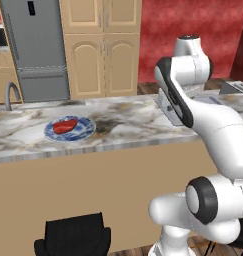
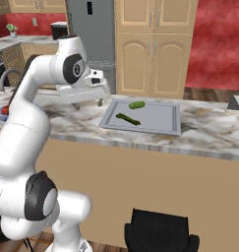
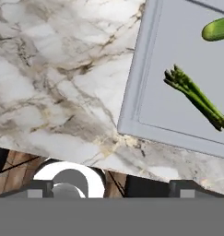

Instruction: Create a steak meal by picking up the steak and asparagus from the tray and placing them on the plate. Leave the pickle on the tray.

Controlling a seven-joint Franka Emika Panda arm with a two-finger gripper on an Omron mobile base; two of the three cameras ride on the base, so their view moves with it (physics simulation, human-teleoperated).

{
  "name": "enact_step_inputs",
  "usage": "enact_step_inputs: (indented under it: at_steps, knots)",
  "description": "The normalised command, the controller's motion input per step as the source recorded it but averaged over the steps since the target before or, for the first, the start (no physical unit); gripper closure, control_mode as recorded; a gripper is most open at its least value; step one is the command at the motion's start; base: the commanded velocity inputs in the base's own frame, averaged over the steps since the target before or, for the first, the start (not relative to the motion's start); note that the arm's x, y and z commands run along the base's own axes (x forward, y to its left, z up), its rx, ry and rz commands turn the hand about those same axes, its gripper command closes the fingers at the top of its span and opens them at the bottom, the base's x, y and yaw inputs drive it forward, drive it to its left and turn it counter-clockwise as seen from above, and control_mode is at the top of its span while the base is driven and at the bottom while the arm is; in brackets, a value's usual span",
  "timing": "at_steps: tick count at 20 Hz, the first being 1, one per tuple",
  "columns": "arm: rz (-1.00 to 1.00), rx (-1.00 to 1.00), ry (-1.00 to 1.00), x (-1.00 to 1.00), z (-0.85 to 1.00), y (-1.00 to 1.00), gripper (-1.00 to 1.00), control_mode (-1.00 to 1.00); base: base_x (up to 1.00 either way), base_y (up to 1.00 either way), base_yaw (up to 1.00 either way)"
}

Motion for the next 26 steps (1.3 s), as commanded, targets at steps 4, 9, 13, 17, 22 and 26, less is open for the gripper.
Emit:
enact_step_inputs:
  at_steps: [4, 9, 13, 17, 22, 26]
  knots:
    - [0.18, -0.01, 0.12, 0.16, -0.06, -0.92, -1.0, -1.0, 0.0, 0.0, 0.0]
    - [0.01, 0.01, 0.16, 0.46, -0.18, -0.39, -1.0, -1.0, 0.0, 0.0, 0.0]
    - [0.0, 0.01, 0.16, 0.47, -0.22, -0.19, -1.0, -1.0, 0.0, 0.0, 0.0]
    - [0.02, 0.0, 0.09, 0.34, -0.26, -0.23, -1.0, -1.0, 0.0, 0.0, 0.0]
    - [0.03, 0.0, 0.02, 0.23, -0.38, -0.24, -1.0, -1.0, 0.0, 0.0, 0.0]
    - [0.03, 0.0, 0.0, 0.21, -0.43, -0.23, -1.0, -1.0, 0.0, 0.0, 0.0]
